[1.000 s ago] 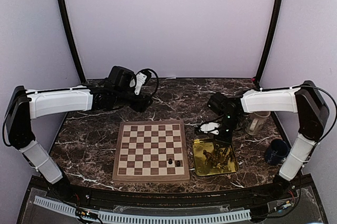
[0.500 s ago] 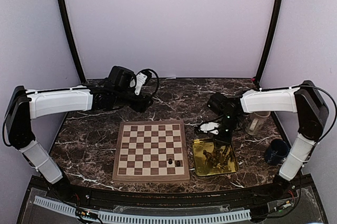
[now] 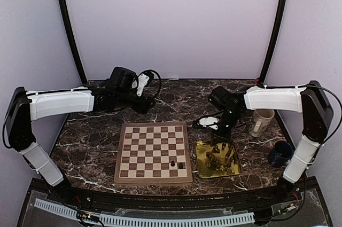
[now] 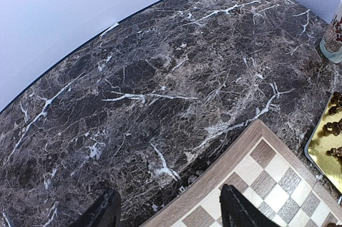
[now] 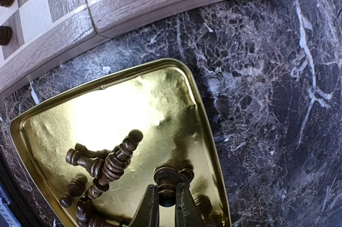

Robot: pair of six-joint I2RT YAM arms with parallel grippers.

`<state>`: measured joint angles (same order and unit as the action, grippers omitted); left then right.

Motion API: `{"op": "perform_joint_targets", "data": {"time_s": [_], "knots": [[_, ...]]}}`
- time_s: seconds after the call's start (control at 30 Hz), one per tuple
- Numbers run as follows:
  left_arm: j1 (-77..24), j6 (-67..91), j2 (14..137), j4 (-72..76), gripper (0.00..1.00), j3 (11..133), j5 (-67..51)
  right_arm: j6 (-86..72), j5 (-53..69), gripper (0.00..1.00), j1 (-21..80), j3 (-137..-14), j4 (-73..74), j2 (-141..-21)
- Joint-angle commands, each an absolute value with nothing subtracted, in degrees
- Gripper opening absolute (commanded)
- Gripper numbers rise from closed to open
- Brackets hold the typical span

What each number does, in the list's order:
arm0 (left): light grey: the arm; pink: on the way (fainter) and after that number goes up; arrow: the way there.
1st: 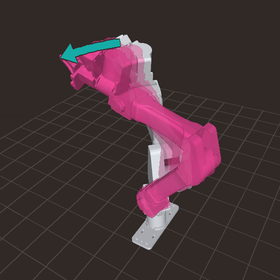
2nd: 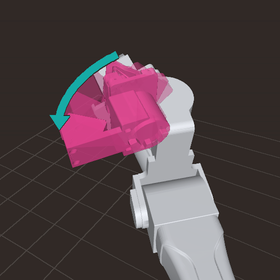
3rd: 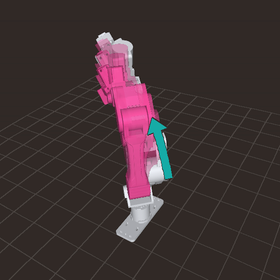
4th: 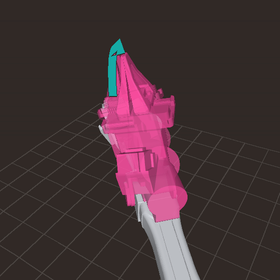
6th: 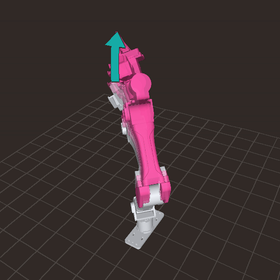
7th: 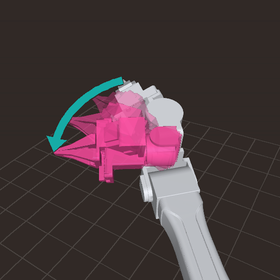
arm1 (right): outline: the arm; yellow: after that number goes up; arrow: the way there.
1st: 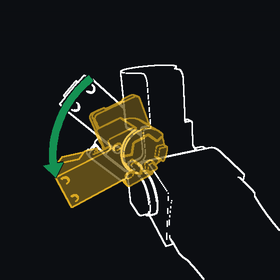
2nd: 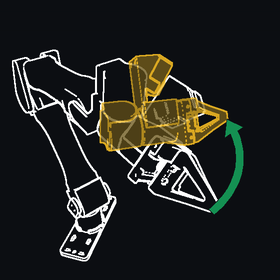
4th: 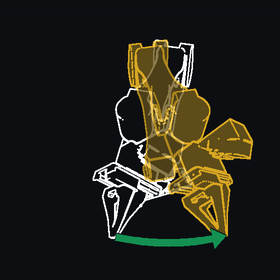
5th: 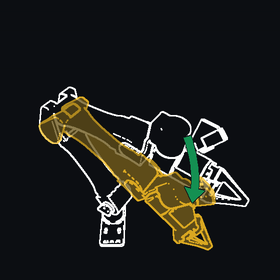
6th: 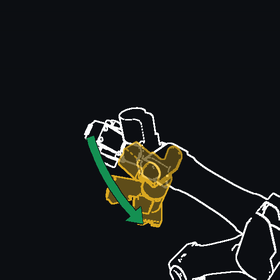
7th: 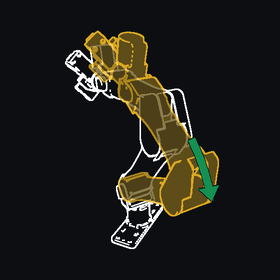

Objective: Set up the chess pieces on the board
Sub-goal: Pick up the pawn from the storage box, then place the pawn at c7.

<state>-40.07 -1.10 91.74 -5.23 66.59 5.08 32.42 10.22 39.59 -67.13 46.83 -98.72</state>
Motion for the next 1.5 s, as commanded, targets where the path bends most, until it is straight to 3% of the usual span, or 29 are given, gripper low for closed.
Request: {"op": "perform_joint_targets", "data": {"time_s": [0.0, 0.17, 0.33, 0.47, 0.63, 1.47], "knots": [[-40.2, -1.5, 89.9, -5.1, 0.66, 66.4, 4.5, 32.4, 10.6, 0.08, 40.1, -71.4, 49.1, -96.4], [-40.2, -1.4, 90.2, -5.3, 0.66, 66.7, 4.3, 33.1, 19.7, 0.09, 40.4, -76.6, 55.3, -95.2], [-40.2, -1.4, 90.5, -5.4, 0.66, 66.8, 4.4, 33.7, 18.9, 0.09, 41.1, -78.1, 56.8, -94.4], [-40.2, -1.3, 90.7, -5.7, 0.66, 67.0, 4.5, 33.0, 11.7, 0.09, 43.1, -79.8, 55.5, -95.3], [-40.2, -0.4, 90.4, -5.7, 0.65, 67.2, 5.0, 33.8, 5.3, 0.09, 47.5, -84.5, 56.0, -99.1], [-39.2, -1.0, 84.3, -5.4, 0.66, 65.8, 10.3, 35.7, 5.2, 0.09, 67.5, -112.7, 66.1, -125.0]]}}
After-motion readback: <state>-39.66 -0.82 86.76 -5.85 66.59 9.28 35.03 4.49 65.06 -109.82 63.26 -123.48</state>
